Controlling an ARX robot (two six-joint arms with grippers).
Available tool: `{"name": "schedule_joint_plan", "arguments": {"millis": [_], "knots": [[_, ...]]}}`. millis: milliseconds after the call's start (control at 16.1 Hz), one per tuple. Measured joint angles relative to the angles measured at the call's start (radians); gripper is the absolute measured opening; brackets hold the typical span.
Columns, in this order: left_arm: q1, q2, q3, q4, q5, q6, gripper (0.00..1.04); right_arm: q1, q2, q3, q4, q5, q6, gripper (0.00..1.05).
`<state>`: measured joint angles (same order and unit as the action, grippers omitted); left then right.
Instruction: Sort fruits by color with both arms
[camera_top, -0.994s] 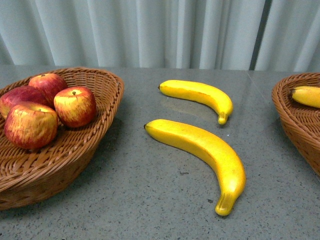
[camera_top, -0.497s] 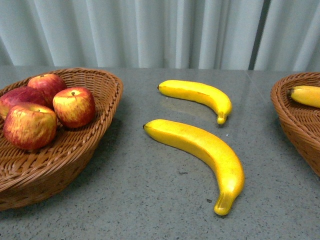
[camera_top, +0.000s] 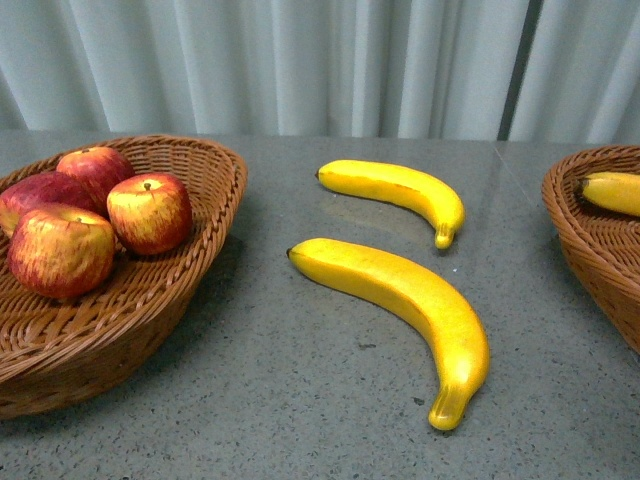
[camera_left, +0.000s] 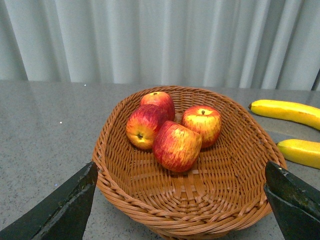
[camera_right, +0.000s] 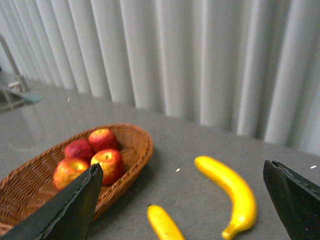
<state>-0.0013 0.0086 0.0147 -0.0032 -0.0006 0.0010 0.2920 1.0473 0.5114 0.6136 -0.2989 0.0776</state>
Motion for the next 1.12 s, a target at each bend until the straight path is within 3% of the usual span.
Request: {"name": "schedule_joint_plan", "arguments": {"millis": [186, 311, 435, 683, 1118], "knots": [[0.000, 0.000, 0.000, 0.000, 0.000, 0.000, 0.98, 0.190, 0.435, 0.296, -0.153, 0.083, -0.053, 0.98], [0.000, 0.000, 0.000, 0.000, 0.000, 0.000, 0.98, 0.240, 0.569, 0.415, -0.281, 0.090, -0.108, 0.98], [0.000, 0.000, 0.000, 0.000, 0.000, 0.000, 0.98, 0.243, 0.646, 0.439, -0.404, 0.116, -0.193, 0.98], [0.000, 0.000, 0.000, 0.000, 0.000, 0.000, 0.98, 0.203, 0.733, 0.452, -0.465, 0.172, -0.338, 0.98], [0.000, 0.000, 0.000, 0.000, 0.000, 0.000, 0.98, 0.174, 0.825, 0.544, -0.625, 0.225, -0.397, 0.98]]}}
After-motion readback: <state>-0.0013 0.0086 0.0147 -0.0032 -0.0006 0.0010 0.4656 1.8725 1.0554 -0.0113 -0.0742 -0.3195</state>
